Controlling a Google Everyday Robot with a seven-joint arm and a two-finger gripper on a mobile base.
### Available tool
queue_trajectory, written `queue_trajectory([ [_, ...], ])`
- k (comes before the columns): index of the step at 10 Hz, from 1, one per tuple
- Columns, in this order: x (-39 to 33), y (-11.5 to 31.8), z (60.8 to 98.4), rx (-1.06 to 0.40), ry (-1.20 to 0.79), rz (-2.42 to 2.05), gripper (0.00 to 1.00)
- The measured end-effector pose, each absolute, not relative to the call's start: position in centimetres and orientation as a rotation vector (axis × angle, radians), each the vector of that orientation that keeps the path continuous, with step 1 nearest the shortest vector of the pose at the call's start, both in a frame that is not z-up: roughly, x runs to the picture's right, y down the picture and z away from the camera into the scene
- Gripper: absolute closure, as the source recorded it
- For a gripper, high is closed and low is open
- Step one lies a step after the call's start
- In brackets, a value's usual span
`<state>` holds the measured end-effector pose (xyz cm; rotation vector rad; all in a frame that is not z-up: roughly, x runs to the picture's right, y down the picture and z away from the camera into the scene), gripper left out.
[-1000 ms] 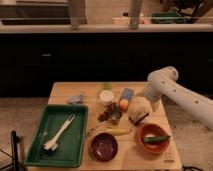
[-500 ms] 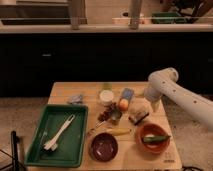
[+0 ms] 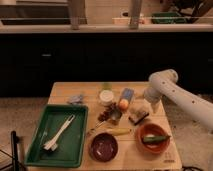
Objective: Place eraser in tray
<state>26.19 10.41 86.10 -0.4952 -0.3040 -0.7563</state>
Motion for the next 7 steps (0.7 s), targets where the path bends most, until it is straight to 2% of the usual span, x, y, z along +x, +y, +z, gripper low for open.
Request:
queue_trajectory([
  [7,24.2,12.8,85.5,-0.519,-0.371,-0.763,0.20],
])
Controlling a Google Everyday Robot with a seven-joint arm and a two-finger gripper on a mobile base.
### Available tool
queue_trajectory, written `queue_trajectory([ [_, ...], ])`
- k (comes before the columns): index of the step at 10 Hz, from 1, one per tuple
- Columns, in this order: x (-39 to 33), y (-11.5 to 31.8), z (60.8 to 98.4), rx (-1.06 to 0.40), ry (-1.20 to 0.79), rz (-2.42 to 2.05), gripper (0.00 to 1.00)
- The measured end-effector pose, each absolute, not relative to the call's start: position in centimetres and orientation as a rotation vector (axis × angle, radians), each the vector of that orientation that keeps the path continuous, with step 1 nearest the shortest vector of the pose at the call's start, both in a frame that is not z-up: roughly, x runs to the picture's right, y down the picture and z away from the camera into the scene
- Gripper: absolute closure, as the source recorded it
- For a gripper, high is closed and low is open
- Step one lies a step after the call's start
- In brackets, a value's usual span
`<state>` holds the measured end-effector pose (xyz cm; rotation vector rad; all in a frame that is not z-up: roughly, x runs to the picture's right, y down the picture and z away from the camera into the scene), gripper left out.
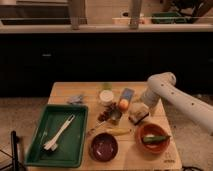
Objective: Place eraser in tray
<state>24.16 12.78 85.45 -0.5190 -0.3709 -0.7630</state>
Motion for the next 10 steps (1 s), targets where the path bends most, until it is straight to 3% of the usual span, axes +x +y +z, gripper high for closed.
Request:
queue_trajectory([
  [10,22.1,15.6,86.2,-0.600,-0.500,-0.664,0.20],
])
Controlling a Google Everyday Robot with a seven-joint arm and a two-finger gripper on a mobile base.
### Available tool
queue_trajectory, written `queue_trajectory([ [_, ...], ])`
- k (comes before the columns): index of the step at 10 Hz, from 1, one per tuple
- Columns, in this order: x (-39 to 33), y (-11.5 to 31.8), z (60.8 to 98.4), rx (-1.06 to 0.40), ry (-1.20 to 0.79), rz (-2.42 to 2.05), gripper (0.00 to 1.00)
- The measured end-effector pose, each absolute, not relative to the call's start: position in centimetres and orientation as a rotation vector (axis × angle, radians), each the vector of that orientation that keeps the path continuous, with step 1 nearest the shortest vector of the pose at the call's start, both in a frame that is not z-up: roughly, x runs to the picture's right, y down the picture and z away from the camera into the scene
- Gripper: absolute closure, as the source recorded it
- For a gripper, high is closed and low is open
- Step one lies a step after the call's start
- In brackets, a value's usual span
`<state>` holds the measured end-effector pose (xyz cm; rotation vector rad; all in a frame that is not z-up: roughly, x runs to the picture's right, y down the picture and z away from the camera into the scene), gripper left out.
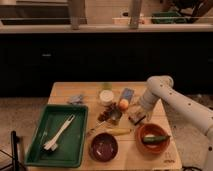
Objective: Place eraser in tray
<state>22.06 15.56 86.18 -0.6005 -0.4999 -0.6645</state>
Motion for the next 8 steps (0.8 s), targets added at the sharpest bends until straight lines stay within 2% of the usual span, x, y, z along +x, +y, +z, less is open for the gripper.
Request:
queue_trajectory([
  [4,21.8,16.2,86.9,-0.625,-0.515,-0.650,0.21],
  [5,21.7,16.5,87.1,-0.632,-0.516,-0.651,0.27],
  [8,21.8,16.8,87.2,-0.637,-0.515,-0.651,0.57],
])
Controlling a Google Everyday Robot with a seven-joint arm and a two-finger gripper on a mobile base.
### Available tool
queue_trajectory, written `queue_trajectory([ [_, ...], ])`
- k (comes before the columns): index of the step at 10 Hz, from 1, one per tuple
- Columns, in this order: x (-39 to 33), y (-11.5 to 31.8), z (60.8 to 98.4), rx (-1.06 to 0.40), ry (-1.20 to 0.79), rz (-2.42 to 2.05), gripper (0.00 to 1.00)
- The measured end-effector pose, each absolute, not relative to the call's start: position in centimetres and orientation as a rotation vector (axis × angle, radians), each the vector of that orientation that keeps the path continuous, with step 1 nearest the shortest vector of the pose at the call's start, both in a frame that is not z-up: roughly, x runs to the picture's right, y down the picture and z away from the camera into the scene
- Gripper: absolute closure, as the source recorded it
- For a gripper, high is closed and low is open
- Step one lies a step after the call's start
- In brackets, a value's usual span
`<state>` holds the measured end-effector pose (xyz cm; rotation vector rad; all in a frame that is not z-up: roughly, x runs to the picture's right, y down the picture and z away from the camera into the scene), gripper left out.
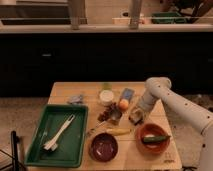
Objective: Place eraser in tray
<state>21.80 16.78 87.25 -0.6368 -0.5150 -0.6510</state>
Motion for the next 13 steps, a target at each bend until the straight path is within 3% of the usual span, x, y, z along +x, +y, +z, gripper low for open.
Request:
queue_trajectory([
  [3,22.0,16.8,87.3,-0.638,-0.515,-0.652,0.88],
  [5,22.1,16.8,87.2,-0.640,-0.516,-0.654,1.00],
  [13,22.6,15.6,86.6,-0.622,-0.501,-0.670,1.00],
])
